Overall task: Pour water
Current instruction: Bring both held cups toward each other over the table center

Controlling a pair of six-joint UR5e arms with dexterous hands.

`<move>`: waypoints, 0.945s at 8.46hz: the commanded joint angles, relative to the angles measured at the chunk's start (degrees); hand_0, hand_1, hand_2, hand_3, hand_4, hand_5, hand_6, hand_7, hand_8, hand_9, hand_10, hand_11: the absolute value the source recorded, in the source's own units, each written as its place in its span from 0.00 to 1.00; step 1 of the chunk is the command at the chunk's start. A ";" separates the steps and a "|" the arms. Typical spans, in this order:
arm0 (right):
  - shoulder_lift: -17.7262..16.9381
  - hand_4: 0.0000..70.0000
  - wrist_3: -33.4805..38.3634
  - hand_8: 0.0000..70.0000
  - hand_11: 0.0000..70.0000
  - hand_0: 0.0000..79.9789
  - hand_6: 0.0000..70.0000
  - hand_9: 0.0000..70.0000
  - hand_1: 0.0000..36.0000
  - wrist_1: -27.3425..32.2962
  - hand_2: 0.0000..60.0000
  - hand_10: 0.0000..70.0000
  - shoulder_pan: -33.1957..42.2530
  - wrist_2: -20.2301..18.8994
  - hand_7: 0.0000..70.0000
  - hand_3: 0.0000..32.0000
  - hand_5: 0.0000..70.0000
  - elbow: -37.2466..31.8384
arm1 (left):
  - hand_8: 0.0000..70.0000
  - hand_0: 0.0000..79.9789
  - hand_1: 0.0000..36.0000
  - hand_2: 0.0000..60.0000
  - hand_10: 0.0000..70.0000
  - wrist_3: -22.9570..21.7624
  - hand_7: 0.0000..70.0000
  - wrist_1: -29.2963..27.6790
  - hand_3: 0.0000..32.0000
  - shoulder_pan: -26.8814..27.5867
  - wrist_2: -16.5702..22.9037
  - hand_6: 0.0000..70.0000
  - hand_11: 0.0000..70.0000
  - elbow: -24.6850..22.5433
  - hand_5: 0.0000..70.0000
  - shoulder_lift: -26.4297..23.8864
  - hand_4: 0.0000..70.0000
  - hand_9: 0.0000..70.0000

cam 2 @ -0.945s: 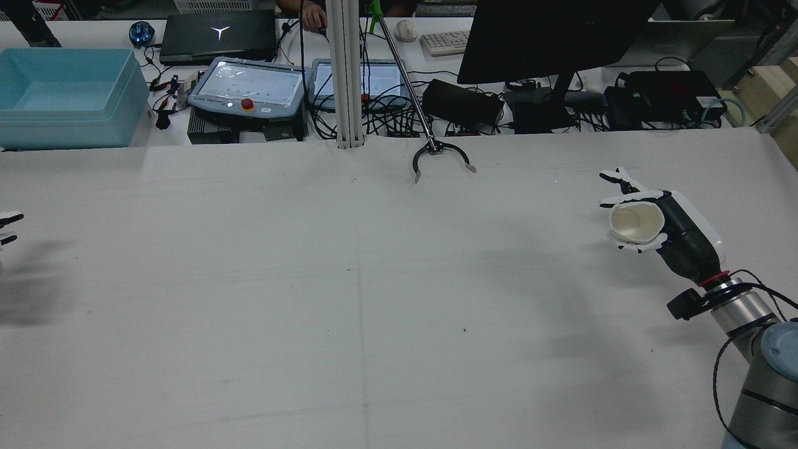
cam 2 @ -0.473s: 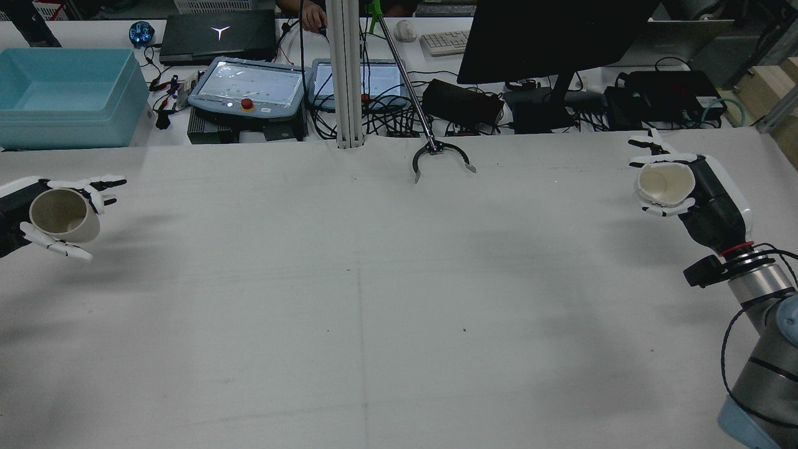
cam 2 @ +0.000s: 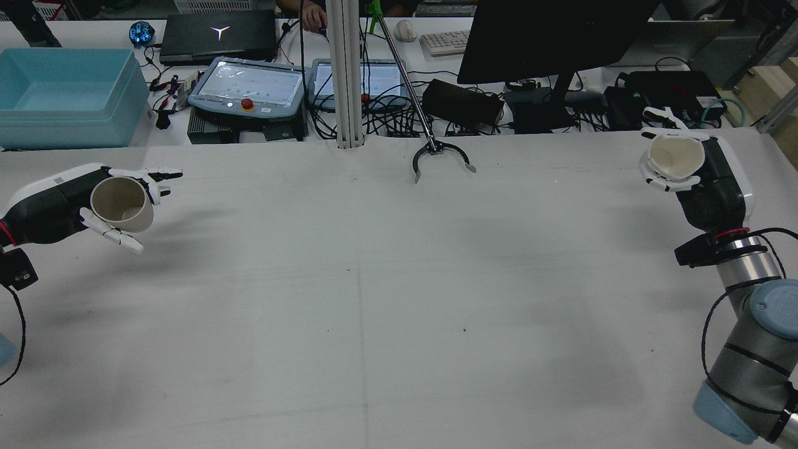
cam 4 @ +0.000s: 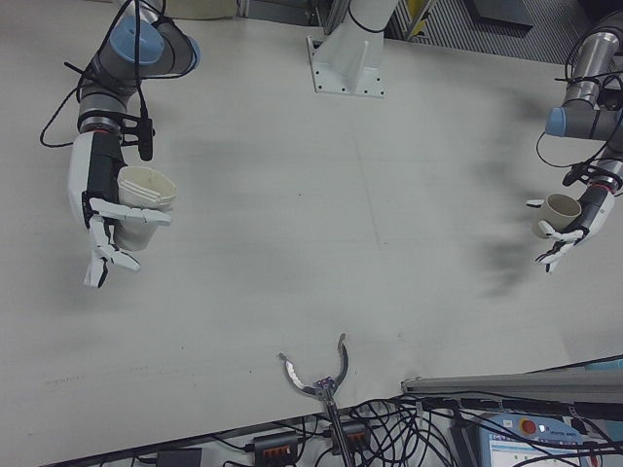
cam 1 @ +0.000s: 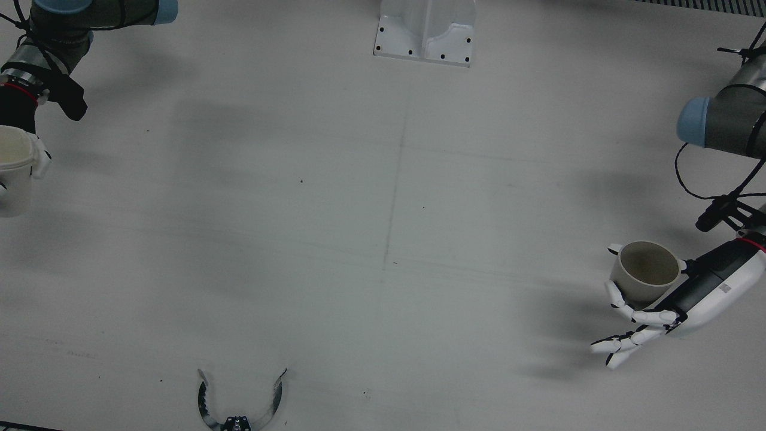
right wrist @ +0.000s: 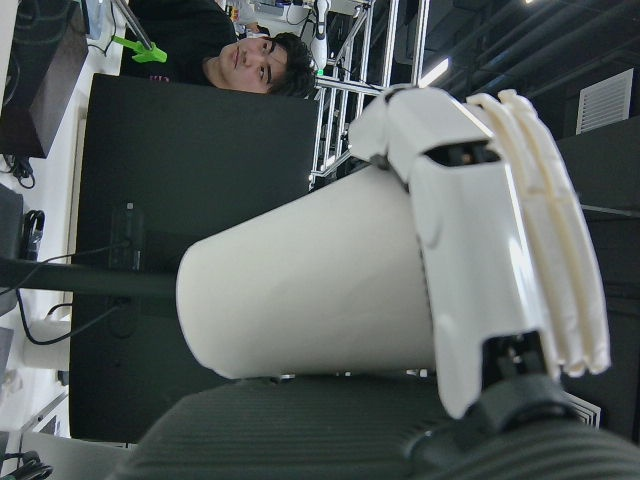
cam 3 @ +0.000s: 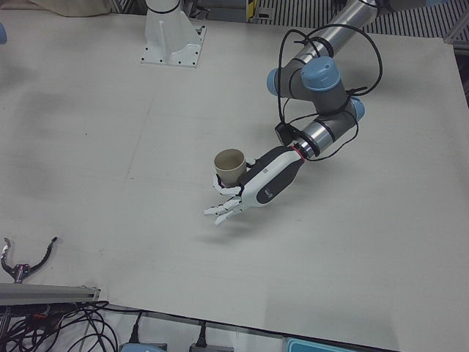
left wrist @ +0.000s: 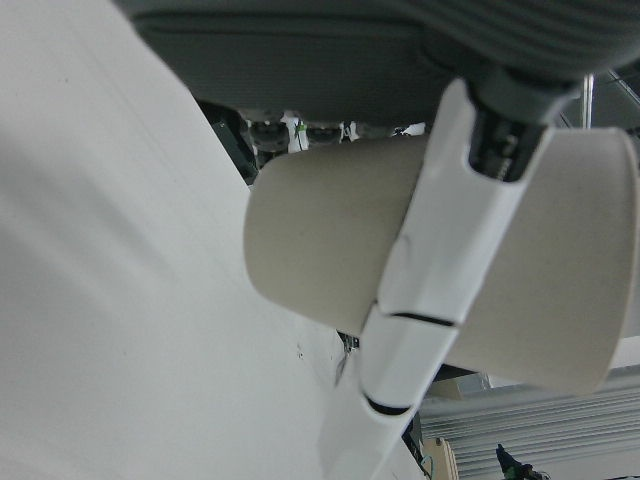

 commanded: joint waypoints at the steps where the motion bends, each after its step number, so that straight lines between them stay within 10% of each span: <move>1: 3.17 1.00 1.07 0.16 0.00 1.00 0.48 0.13 1.00 -3.60 0.90 0.00 -0.56 2.95 0.59 0.00 0.16 -0.40 | 0.08 1.00 1.00 0.17 0.11 0.07 0.21 2.62 0.00 0.41 0.12 0.16 0.21 -3.01 1.00 0.33 1.00 0.03; 8: 10.38 1.00 0.72 0.12 0.00 1.00 0.43 0.09 1.00 -7.91 0.80 0.00 -12.14 3.04 0.53 0.00 0.15 2.66 | 0.08 1.00 1.00 0.16 0.11 2.71 0.22 10.45 0.00 18.32 -0.75 0.17 0.21 -2.94 1.00 -12.14 1.00 0.03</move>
